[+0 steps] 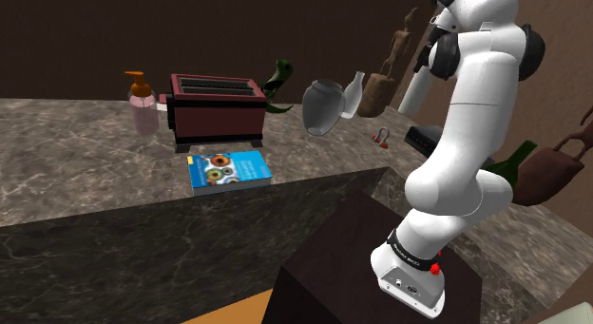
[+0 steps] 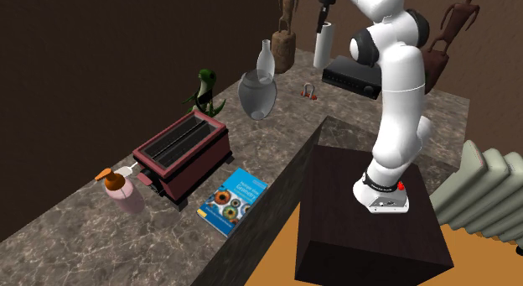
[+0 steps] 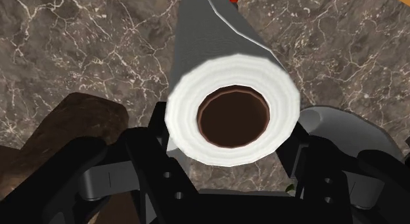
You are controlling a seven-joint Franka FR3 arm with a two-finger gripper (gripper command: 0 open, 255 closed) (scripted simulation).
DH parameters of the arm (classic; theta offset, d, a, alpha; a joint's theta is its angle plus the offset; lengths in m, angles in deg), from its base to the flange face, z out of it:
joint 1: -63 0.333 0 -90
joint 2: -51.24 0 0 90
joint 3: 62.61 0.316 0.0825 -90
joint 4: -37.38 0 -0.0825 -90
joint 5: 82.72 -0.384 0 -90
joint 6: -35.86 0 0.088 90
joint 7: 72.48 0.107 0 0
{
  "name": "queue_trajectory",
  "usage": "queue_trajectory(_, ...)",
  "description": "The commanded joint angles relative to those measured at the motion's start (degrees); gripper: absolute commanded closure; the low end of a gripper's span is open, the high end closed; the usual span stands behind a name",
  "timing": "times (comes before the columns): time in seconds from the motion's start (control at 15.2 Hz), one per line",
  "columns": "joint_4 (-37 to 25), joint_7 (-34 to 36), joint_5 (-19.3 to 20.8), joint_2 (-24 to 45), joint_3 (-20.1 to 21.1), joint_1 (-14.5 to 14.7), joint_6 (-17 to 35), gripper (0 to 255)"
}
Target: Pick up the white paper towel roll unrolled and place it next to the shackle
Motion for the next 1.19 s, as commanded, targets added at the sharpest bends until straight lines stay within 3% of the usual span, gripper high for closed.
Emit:
queue_trajectory(0.0,-7.0,-2.3,-3.1,5.4,0.4,-5.3,-2.3,255)
queue_trajectory(0.53,5.8,-3.4,-0.7,1.6,-0.2,-0.9,6.5,255)
queue_trajectory(1.12,15.6,-4.5,0.2,-0.1,-0.4,1.6,14.4,255)
